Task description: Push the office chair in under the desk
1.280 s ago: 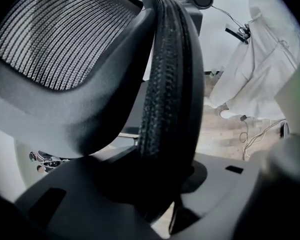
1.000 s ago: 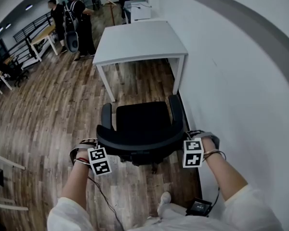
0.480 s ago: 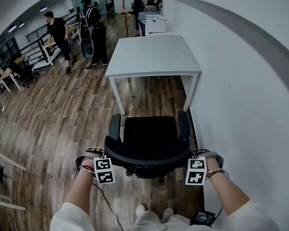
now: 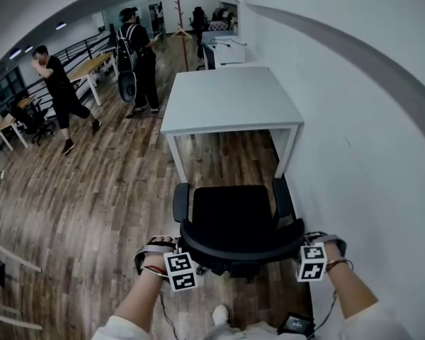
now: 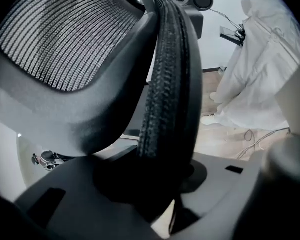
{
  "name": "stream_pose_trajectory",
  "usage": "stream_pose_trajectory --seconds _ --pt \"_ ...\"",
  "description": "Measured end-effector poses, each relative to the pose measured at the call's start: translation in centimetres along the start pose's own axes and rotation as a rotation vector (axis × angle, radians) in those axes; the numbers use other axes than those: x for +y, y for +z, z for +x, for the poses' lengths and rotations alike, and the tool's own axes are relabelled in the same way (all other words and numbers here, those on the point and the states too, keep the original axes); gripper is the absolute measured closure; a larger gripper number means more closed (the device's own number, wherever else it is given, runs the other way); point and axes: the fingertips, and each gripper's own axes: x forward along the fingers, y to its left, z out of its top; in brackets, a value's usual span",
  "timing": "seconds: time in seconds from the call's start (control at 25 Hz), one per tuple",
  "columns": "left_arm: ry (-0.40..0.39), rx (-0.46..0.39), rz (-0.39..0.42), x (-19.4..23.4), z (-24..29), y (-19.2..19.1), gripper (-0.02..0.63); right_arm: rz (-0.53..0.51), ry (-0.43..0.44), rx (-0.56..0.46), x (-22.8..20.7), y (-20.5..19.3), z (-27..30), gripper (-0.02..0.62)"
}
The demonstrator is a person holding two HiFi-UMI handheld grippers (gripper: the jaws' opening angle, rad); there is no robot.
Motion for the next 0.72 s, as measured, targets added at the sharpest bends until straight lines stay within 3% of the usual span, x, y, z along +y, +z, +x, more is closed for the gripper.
stream_pose_trajectory --seconds 0.72 --pt "-0.042 0.004 0.033 8.2 4.6 1.8 0.456 0.022 -0.022 0.003 -9.0 -1.7 2.8 0.443"
